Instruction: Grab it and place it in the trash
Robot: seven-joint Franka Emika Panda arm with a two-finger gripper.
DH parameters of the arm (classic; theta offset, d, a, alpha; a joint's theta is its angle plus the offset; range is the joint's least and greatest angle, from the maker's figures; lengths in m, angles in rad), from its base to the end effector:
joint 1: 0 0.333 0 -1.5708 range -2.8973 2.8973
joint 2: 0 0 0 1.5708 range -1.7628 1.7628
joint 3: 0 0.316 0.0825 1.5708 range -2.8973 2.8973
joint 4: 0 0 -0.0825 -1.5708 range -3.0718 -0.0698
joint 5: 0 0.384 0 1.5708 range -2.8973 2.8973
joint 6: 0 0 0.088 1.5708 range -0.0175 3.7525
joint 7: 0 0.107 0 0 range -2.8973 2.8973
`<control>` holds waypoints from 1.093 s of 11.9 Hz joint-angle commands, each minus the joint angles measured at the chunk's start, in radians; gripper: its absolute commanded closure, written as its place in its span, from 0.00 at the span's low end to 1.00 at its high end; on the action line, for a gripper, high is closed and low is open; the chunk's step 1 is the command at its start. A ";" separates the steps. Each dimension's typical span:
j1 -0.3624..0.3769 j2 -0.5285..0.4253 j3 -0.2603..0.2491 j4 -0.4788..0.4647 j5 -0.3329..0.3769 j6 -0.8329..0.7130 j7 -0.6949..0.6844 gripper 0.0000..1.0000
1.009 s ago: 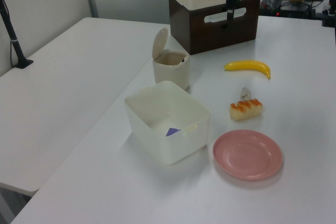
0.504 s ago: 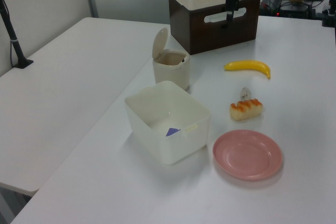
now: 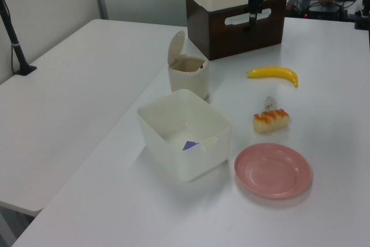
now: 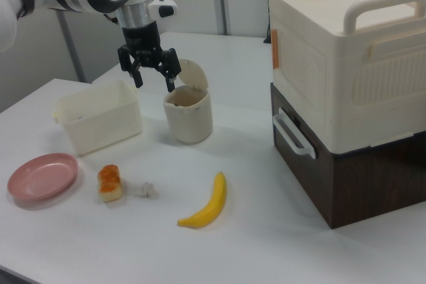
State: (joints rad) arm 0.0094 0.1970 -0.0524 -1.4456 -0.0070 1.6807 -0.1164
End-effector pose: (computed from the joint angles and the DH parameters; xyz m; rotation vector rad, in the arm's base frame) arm 0.6232 -0.0243 0.5781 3.1187 0.1174 0.0576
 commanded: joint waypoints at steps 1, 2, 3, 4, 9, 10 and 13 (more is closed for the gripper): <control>0.003 -0.024 -0.006 -0.027 0.021 -0.010 -0.029 0.00; 0.003 -0.028 -0.006 -0.036 0.021 -0.007 -0.029 0.00; 0.004 -0.031 -0.006 -0.050 0.021 -0.006 -0.029 0.00; 0.006 -0.053 -0.003 -0.093 0.021 0.005 -0.031 0.00; 0.009 -0.191 0.002 -0.401 0.019 0.200 -0.028 0.00; 0.006 -0.191 0.002 -0.426 0.019 0.203 -0.029 0.00; 0.014 -0.205 0.002 -0.530 0.018 0.276 -0.031 0.00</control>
State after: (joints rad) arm 0.0159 0.0486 -0.0493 -1.8449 -0.0054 1.8591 -0.1276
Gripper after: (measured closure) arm 0.000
